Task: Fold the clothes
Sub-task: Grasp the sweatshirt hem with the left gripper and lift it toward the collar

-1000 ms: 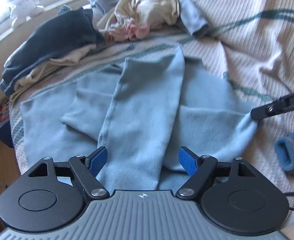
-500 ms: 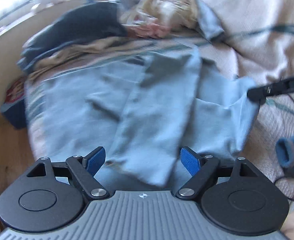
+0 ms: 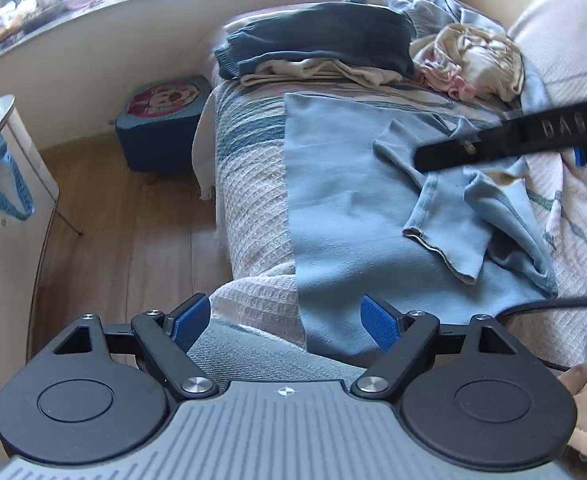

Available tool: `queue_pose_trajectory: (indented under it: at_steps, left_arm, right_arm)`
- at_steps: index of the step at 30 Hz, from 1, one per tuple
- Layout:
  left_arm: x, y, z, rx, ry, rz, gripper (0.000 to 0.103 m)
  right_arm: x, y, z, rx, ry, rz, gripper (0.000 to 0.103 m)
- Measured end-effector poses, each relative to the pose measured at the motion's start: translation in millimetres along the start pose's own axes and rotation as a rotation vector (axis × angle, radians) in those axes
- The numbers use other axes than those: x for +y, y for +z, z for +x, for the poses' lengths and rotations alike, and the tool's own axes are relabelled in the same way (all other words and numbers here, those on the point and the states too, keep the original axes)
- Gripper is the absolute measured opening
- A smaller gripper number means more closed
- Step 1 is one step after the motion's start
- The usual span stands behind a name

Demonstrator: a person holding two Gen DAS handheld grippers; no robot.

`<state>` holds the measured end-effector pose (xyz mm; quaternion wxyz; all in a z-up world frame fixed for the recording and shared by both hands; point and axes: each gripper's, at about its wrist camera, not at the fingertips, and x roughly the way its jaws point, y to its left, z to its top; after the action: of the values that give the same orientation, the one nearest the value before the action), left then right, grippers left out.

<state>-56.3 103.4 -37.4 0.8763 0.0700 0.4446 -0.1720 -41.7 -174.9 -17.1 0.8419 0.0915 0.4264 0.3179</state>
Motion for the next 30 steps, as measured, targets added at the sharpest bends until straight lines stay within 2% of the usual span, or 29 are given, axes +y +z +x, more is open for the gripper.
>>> queue_pose_trajectory:
  at_steps: [2, 5, 9, 12, 14, 16, 22, 24, 25, 26, 30]
  left_arm:
    - [-3, 5, 3, 0.0, -0.03, 0.009, 0.081]
    - [-23, 20, 11, -0.006, -0.092, 0.076, 0.082]
    - [-62, 46, 30, -0.008, -0.219, 0.15, 0.082]
    - [-99, 68, 46, -0.018, -0.265, 0.212, 0.082]
    - [-121, 80, 56, -0.021, -0.302, 0.232, 0.082]
    - [-139, 88, 69, -0.006, -0.318, 0.243, 0.082]
    - [-168, 91, 103, 0.072, -0.325, 0.245, 0.078]
    - [-169, 90, 108, 0.087, -0.331, 0.235, 0.066]
    - [-167, 91, 110, 0.096, -0.341, 0.225, 0.047]
    - [-167, 91, 111, 0.105, -0.352, 0.219, 0.036]
    - [-167, 91, 110, 0.109, -0.365, 0.223, 0.027]
  right_arm:
    - [-9, -6, -11, -0.009, -0.048, 0.036, 0.01]
    - [-36, -19, -43, -0.047, -0.143, 0.132, 0.01]
    - [-83, -36, -87, -0.098, -0.313, 0.25, 0.016]
    - [-123, -41, -104, -0.119, -0.413, 0.344, 0.016]
    - [-147, -39, -110, -0.132, -0.442, 0.39, 0.02]
    - [-168, -36, -114, -0.142, -0.464, 0.419, 0.03]
    - [-217, -20, -100, -0.122, -0.469, 0.448, 0.032]
    - [-225, -14, -92, -0.112, -0.465, 0.428, 0.037]
    - [-228, -11, -89, -0.107, -0.466, 0.416, 0.037]
    - [-231, -9, -85, -0.095, -0.463, 0.403, 0.037]
    - [-244, -4, -65, -0.016, -0.466, 0.362, 0.037]
